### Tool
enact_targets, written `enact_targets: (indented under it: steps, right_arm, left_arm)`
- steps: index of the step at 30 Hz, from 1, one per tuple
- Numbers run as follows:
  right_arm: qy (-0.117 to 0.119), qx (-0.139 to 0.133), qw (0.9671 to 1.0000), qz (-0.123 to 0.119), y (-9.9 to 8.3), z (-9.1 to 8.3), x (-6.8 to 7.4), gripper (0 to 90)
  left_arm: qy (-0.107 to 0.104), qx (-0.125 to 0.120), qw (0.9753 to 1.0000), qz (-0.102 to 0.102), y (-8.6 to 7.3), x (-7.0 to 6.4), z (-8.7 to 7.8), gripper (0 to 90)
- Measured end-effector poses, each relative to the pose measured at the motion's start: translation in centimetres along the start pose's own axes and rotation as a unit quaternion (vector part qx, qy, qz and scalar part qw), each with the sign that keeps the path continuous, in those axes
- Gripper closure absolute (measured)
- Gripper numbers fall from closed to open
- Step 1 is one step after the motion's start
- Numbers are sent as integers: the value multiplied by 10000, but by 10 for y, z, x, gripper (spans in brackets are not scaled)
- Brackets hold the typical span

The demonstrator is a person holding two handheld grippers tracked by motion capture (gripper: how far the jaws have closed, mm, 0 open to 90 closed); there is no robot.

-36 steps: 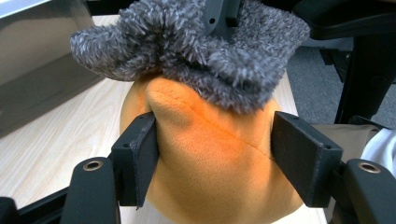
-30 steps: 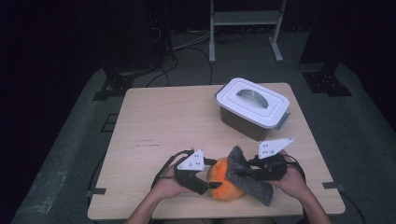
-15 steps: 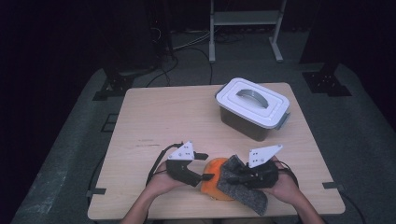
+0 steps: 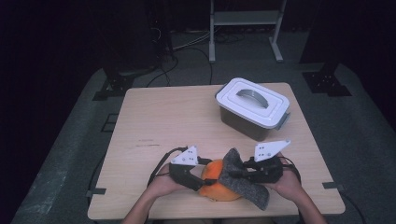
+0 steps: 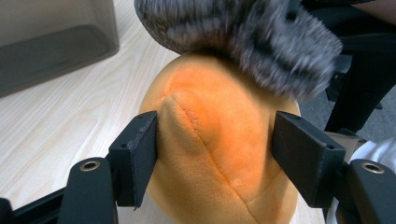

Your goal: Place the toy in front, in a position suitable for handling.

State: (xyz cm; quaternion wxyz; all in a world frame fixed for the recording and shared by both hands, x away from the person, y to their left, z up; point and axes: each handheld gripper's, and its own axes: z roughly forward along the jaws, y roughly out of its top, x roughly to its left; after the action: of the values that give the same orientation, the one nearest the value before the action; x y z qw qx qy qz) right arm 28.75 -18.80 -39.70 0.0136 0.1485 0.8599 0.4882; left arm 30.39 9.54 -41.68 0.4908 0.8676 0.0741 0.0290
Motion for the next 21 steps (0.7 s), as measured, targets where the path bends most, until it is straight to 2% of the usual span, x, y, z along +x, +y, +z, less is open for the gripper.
enact_targets:
  steps: [3,7,9,13,16,17,19,21]
  right_arm:
    - [179,154,9997,-20,-7,1,-5,737]
    - [54,393,9992,47,-12,-8,-9,737]
    - [20,298,9995,114,-12,-11,-9,737]
    - [-157,99,9998,13,-2,-8,-6,738]
    - [-142,145,9998,29,-4,-2,-7,735]
    - [-94,146,9998,59,-5,-1,-8,735]
    - [-58,175,9998,80,-7,0,-7,735]
    - [-2,216,9998,-16,-8,2,-4,734]
  left_arm:
    - [21,14,10000,7,-2,0,0,327]
    - [21,35,10000,9,-4,1,-1,327]
    - [17,65,10000,41,-4,0,-1,327]
    - [19,106,9999,10,-5,2,-2,328]
    - [-9,83,10000,-45,-6,3,-3,323]
    - [-27,95,9999,-63,-5,3,-3,308]
    - [-12,164,9997,-194,-2,2,0,222]
    - [6,290,9990,-341,0,2,5,149]
